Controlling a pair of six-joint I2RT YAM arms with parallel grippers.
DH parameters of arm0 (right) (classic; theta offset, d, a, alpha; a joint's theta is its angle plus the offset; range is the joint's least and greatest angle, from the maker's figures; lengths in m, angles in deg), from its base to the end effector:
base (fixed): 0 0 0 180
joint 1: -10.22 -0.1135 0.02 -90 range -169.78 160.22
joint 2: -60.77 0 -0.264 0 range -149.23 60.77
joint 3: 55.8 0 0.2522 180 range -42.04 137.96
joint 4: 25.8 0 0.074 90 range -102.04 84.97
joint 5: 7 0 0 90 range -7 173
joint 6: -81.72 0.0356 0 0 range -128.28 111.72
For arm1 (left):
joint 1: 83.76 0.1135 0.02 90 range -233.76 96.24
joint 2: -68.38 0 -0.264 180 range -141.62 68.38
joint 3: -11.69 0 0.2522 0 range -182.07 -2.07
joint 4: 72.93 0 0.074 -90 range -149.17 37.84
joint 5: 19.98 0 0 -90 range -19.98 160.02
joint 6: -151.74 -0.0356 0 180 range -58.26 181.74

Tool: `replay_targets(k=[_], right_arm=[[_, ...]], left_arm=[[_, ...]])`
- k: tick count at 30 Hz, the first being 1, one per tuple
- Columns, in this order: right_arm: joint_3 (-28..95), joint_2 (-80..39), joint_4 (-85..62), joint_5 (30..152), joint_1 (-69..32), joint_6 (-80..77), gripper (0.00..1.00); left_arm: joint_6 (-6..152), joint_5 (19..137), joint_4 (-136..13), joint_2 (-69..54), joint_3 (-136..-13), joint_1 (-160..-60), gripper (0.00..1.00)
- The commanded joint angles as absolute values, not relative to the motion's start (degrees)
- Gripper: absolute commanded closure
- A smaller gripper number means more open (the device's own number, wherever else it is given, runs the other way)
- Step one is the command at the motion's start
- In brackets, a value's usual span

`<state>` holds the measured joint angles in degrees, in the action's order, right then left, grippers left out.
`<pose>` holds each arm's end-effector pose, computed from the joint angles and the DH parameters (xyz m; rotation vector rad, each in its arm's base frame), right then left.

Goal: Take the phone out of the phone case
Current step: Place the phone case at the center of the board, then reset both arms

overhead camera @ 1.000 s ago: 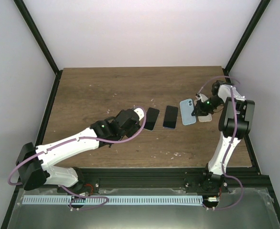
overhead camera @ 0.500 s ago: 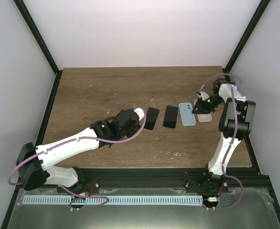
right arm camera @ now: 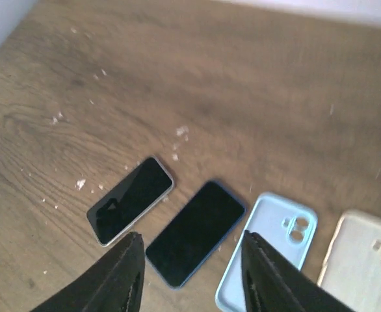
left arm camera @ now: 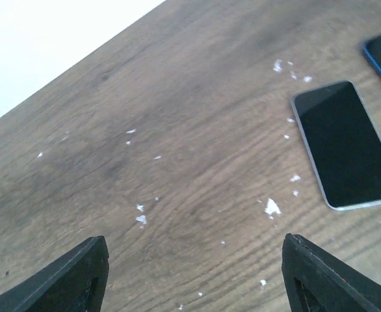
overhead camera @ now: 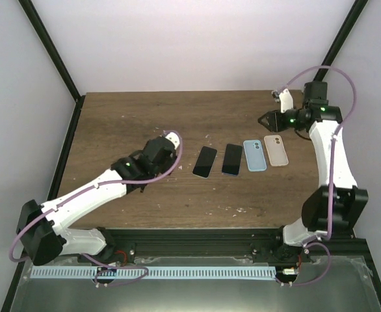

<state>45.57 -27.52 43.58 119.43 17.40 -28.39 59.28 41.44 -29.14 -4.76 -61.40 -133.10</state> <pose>0.3149 -0.0184 0.3491 -0.5012 2.3267 0.5882 0.1899 -0.1949 0.2930 0.7514 2.0979 0.1422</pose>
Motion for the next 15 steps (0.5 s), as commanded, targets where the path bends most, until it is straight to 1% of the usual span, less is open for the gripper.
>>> replay_targets(k=[1,4,6,7,8,11,13,15], right_arm=[[45.7,-20.2,31.0,121.8,16.9,-23.8,0.53],[40.7,-14.2,18.7,117.8,16.9,-17.9,0.38],[35.4,-9.7,9.5,114.4,16.9,-14.4,0.21],[32.3,-7.8,5.2,112.2,16.9,-12.5,0.07],[29.1,-5.8,0.9,110.9,16.9,-11.2,0.01],[20.4,-1.2,-7.8,108.4,16.9,-6.8,0.00],[17.7,-0.6,-8.1,110.9,16.9,-5.2,0.00],[11.8,0.6,-11.3,113.5,16.9,-3.7,0.00]], left_arm=[[63.9,43.1,-30.4,-1.7,-61.9,-127.6,0.26],[66.1,45.5,-31.3,1.0,-62.1,-122.8,0.27],[67.3,48.3,-32.5,2.9,-62.1,-119.6,0.27],[67.7,49.3,-33.0,3.7,-62.2,-118.4,0.26],[67.5,49.9,-33.5,4.5,-62.2,-117.8,0.26],[66.0,50.5,-35.5,6.7,-61.3,-117.7,0.26],[66.0,48.6,-38.7,8.3,-59.3,-117.8,0.26],[67.0,44.4,-41.1,9.1,-58.1,-118.0,0.26]])
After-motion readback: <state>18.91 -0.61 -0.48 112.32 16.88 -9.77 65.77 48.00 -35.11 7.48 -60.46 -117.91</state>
